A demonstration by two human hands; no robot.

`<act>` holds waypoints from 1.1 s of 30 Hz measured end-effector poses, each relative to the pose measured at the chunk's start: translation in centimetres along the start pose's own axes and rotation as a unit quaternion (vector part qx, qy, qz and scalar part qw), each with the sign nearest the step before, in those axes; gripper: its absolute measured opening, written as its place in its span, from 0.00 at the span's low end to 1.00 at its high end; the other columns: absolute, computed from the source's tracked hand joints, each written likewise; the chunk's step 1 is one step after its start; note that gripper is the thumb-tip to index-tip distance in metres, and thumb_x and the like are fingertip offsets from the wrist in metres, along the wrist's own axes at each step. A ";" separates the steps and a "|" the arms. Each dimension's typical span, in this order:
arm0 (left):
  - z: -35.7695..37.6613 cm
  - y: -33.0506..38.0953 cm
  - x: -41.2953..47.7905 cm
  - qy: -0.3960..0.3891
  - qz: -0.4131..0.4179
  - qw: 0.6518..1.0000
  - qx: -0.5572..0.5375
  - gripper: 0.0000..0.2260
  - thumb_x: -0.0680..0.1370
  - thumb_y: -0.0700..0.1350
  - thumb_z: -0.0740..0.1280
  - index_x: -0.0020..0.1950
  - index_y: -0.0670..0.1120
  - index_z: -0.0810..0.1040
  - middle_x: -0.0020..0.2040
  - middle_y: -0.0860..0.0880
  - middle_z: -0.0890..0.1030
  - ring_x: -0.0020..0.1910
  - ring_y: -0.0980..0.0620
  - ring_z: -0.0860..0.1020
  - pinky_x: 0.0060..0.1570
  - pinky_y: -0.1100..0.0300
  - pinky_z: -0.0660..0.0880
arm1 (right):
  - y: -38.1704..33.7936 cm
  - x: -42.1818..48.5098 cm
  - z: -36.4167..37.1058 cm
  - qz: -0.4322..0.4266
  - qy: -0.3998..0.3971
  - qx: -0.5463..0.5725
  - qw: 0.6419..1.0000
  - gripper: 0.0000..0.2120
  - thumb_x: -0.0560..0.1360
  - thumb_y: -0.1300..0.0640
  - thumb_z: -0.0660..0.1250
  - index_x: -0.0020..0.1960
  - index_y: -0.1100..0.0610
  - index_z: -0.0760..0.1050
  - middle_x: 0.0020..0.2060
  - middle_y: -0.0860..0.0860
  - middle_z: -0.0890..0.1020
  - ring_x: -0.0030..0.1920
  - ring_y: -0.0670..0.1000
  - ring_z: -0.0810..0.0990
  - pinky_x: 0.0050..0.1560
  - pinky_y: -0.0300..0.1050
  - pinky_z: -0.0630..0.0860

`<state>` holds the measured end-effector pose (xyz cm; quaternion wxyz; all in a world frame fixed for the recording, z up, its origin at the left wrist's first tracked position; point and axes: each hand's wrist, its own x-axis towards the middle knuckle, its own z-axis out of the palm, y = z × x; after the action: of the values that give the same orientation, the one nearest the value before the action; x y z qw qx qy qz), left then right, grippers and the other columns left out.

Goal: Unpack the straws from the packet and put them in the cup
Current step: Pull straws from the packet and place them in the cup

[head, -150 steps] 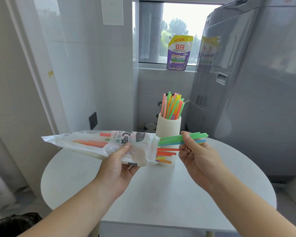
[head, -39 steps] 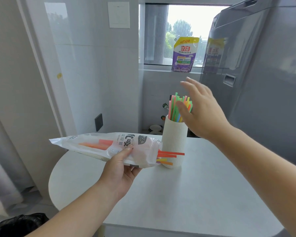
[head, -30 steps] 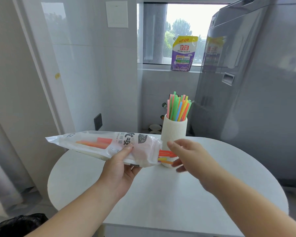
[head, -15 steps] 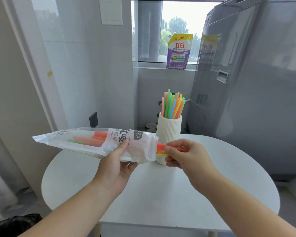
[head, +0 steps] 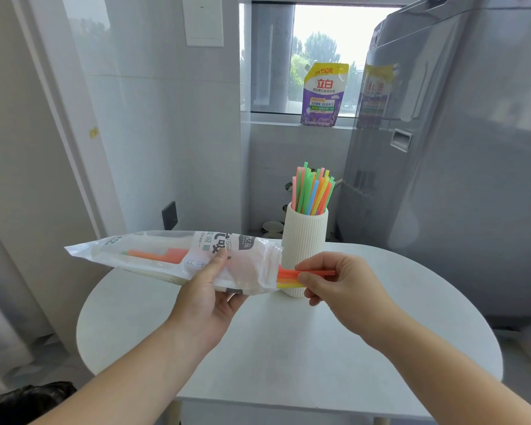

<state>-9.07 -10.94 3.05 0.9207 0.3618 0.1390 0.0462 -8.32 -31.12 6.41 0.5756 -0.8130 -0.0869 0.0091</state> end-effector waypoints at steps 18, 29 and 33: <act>0.4 0.5 0.0 0.021 0.012 0.999 -0.031 0.14 0.80 0.41 0.71 0.66 0.44 0.80 0.53 0.47 0.89 0.43 0.52 0.88 0.34 0.58 0.83 | 1.0 0.8 -2.4 0.066 0.043 0.306 0.949 0.09 0.71 0.58 0.75 0.50 0.59 0.82 0.35 0.53 0.81 0.34 0.50 0.79 0.39 0.42 0.80; 1.0 0.0 -0.7 -0.002 0.007 0.999 -0.038 0.15 0.80 0.42 0.70 0.67 0.43 0.80 0.57 0.46 0.88 0.46 0.52 0.88 0.40 0.58 0.85 | 0.9 -0.2 3.3 0.089 0.037 0.390 0.916 0.17 0.72 0.55 0.74 0.57 0.64 0.81 0.41 0.55 0.80 0.36 0.47 0.78 0.44 0.42 0.79; 0.9 0.0 -0.6 -0.002 0.010 0.999 -0.035 0.16 0.80 0.42 0.70 0.67 0.44 0.80 0.58 0.46 0.87 0.48 0.51 0.87 0.40 0.57 0.85 | 0.8 0.0 3.8 0.101 0.046 0.398 0.911 0.09 0.78 0.56 0.71 0.54 0.61 0.81 0.42 0.54 0.83 0.38 0.48 0.80 0.45 0.43 0.79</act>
<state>-9.40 -11.65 3.76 0.9326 0.3304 0.1322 0.0597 -8.69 -27.84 4.42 0.8509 -0.5203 0.0328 0.0640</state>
